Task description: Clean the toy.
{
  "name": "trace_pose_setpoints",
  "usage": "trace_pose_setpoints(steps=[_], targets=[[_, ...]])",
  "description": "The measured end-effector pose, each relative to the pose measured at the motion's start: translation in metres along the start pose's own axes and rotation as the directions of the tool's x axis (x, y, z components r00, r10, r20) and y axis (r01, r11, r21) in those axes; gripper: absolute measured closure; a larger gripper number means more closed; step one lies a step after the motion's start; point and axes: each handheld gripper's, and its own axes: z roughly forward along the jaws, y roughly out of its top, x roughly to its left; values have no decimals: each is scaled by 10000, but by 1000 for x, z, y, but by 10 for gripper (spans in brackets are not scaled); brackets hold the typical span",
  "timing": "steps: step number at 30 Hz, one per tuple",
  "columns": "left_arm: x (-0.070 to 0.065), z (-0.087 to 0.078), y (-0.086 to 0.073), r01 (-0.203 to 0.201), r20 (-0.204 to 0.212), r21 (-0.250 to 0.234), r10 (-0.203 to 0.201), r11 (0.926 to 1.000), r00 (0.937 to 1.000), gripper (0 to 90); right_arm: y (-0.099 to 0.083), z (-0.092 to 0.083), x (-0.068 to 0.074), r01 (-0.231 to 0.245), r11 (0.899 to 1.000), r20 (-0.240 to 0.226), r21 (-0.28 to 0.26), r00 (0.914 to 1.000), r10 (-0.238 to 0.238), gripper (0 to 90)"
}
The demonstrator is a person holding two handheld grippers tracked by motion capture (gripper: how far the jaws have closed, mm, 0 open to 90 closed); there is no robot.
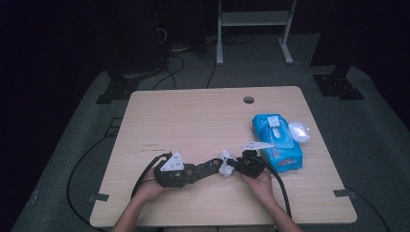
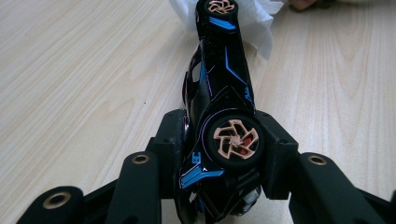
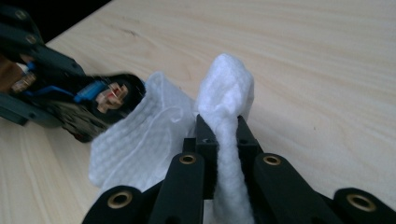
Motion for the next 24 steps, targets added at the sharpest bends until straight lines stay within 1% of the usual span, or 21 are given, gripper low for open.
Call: trace_pose_setpoints(steps=[2,5,6,7,8,9,11,12,13,14,16,18,19,20,23,24], targets=[[0,-1,-1,-31,35,-17,31,10000,10000,582,3,-4,5,181,9997,71,-147,9998,-180,848],[2,0,-1,8,68,-55,-8,10000,10000,582,2,-3,3,-44,9998,-16,-171,10000,44,848],[2,-1,-1,1,81,-25,-1,10000,10000,582,0,0,1,-42,10000,53,39,10000,42,848],[2,-1,-2,-7,86,-38,7,10000,10000,582,-2,3,1,-143,9989,151,437,9998,136,848],[2,-1,-2,2,90,-67,-1,10000,10000,582,-4,6,1,-160,9975,277,684,9995,141,848],[2,-1,-2,48,95,-104,-47,9999,9999,582,-3,6,2,-35,9978,321,669,9995,13,848],[2,-1,-3,114,96,-158,-113,9998,9999,581,0,1,3,-71,9992,238,390,9997,62,848],[2,-1,-3,124,105,-162,-123,9998,9999,582,2,-1,4,-108,9998,181,156,9998,105,848],[3,-1,-3,136,116,-176,-134,9998,9998,582,3,-2,4,-91,9999,156,84,9998,90,848],[3,-1,-3,138,133,-169,-135,9998,9998,582,3,-2,4,-91,9999,156,101,9998,89,848],[3,-1,-3,131,128,-165,-129,9998,9998,581,0,1,3,-190,9991,247,371,9995,181,848],[3,-1,-3,139,119,-165,-138,9998,9998,581,-3,6,3,-272,9963,380,820,9990,241,848],[3,0,-3,155,109,-165,-153,9997,9998,581,-3,6,3,-273,9960,404,853,9989,239,847],[3,0,-3,154,97,-138,-153,9998,9998,581,-2,5,3,-289,9960,405,848,9989,255,848],[3,2,-4,64,41,-31,-64,10000,10000,580,2,-1,6,-130,9992,365,385,9993,116,847],[3,2,-4,80,43,-34,-80,10000,10000,579,3,-2,7,-80,9992,397,393,9992,65,847]])
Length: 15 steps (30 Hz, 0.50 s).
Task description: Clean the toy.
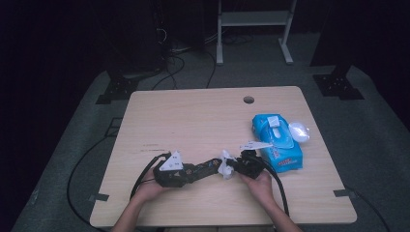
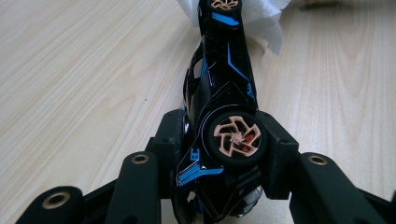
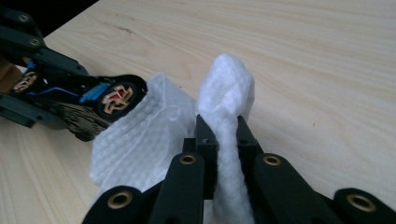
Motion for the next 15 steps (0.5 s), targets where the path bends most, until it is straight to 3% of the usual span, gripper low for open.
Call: trace_pose_setpoints(steps=[5,10,13,15], targets=[[0,0,0,-15,-8,10,15,10000,10000,579,-5,6,-3,-132,9984,60,552,9999,129,847],[0,0,0,-17,-24,-12,17,10000,10000,580,3,-4,2,92,9998,-34,-180,10000,-93,846],[0,1,0,1,-45,-14,-1,10000,10000,580,-2,1,-1,58,9997,42,228,10000,-59,845],[-1,1,1,-7,-89,-16,7,10000,10000,579,-2,0,-3,-90,9998,-63,182,9999,91,846]])
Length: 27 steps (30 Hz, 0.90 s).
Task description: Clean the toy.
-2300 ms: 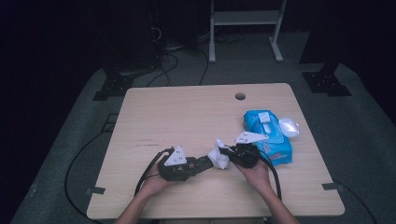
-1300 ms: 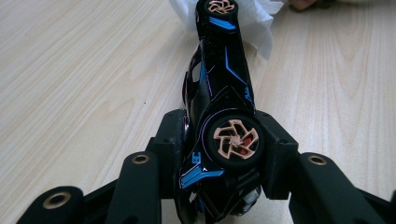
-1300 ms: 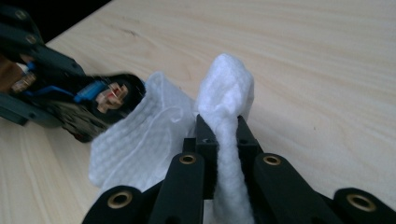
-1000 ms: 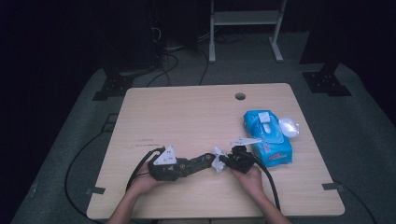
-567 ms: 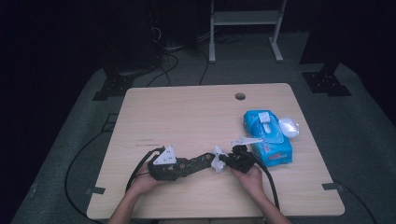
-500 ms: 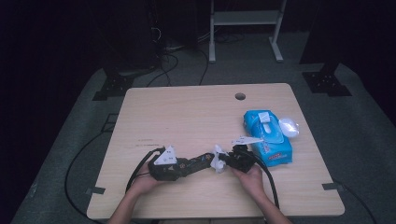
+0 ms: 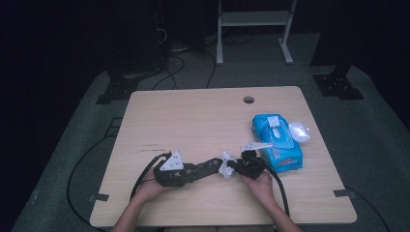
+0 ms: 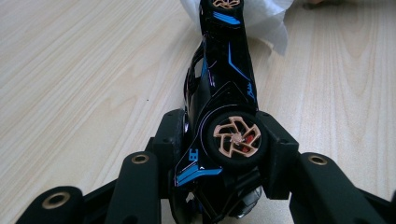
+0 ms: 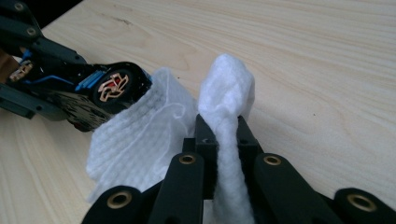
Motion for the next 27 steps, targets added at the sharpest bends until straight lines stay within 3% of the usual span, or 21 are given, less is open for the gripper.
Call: trace_pose_setpoints(steps=[4,9,14,16,19,27], targets=[[1,1,0,-21,-6,-12,21,10000,10000,580,5,-7,4,263,9983,-77,-527,9996,-268,845],[0,3,2,-37,-65,2,37,10000,10000,580,3,-7,0,46,9990,-88,-448,9999,-50,846],[0,4,3,-66,-110,4,66,10000,9999,580,11,-18,15,739,9894,-187,-1253,9969,-768,846],[0,5,4,-27,-128,-6,27,10000,9999,580,11,-19,17,1021,9869,-21,-1250,9947,-1032,845],[0,7,5,-28,-157,-33,27,10000,9999,580,11,-20,16,919,9872,42,-1302,9957,-922,845],[-1,14,8,42,-287,-148,-46,9999,9996,580,18,-27,27,1643,9716,47,-1702,9861,-1659,844]])
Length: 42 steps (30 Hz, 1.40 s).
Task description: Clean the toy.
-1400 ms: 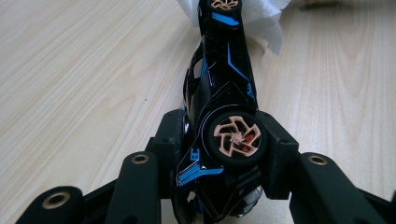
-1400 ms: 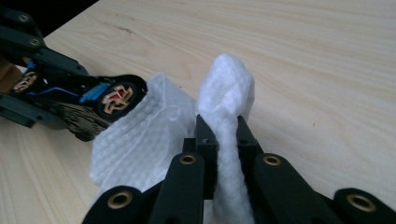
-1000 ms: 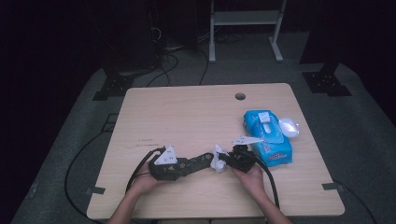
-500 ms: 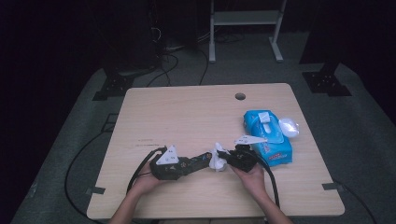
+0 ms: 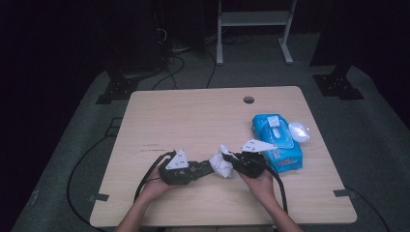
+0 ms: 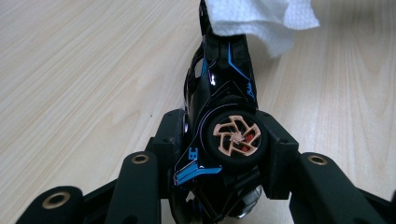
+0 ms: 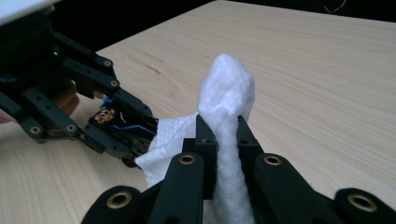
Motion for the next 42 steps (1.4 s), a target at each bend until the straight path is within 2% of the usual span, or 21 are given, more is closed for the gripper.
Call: trace_pose_setpoints(steps=[4,6,10,12,16,18,20,22,24,27,29,32,35,36,38,40,42], targets=[[-1,3,2,31,-56,-23,-32,10000,10000,580,-4,8,8,583,9973,-112,444,9983,-578,839],[-2,4,3,66,-91,-18,-67,10000,9999,580,-5,9,12,774,9960,-11,453,9970,-774,837],[-2,4,3,31,-124,-58,-32,10000,9999,579,-4,9,11,987,9937,79,529,9950,-993,838],[-2,5,3,-63,-135,-11,62,10000,9999,578,-4,9,10,1249,9903,182,606,9918,-1262,839],[-1,1,2,133,-145,11,-133,9999,9998,565,-4,8,10,1468,9870,292,648,9884,-1490,838],[1,-2,0,307,-221,81,-305,9995,9993,508,-4,8,11,1564,9854,436,669,9862,-1595,838],[2,-6,-3,386,-307,135,-382,9992,9988,516,-3,8,11,1612,9846,504,676,9850,-1647,838],[3,-9,-5,409,-199,69,-408,9991,9990,550,-3,8,12,1697,9827,612,744,9828,-1743,839],[3,-7,-5,375,-206,129,-372,9992,9991,553,-2,9,16,1620,9838,562,773,9844,-1666,838],[4,-4,-6,381,-116,119,-380,9992,9992,553,-1,11,20,1919,9780,513,821,9792,-1965,838],[4,-2,-7,373,-108,206,-371,9991,9993,554,0,10,13,1512,9851,266,821,9877,-1538,839],[5,0,-6,472,-7,130,-472,9988,9989,562,2,8,10,1303,9877,264,862,9908,-1330,839],[5,3,-6,547,77,60,-548,9985,9985,572,3,10,16,1597,9837,158,827,9867,-1616,839],[5,3,-6,489,66,66,-490,9988,9988,577,3,12,19,1780,9802,177,872,9835,-1802,839],[5,3,-5,390,35,110,-390,9992,9992,581,3,13,19,1857,9783,213,915,9819,-1884,839],[4,4,-5,458,-16,86,-458,9989,9989,582,3,11,12,1833,9776,547,1037,9803,-1897,839],[4,5,-5,510,24,8,-510,9987,9987,581,3,8,3,1365,9853,650,1029,9875,-1436,839]])
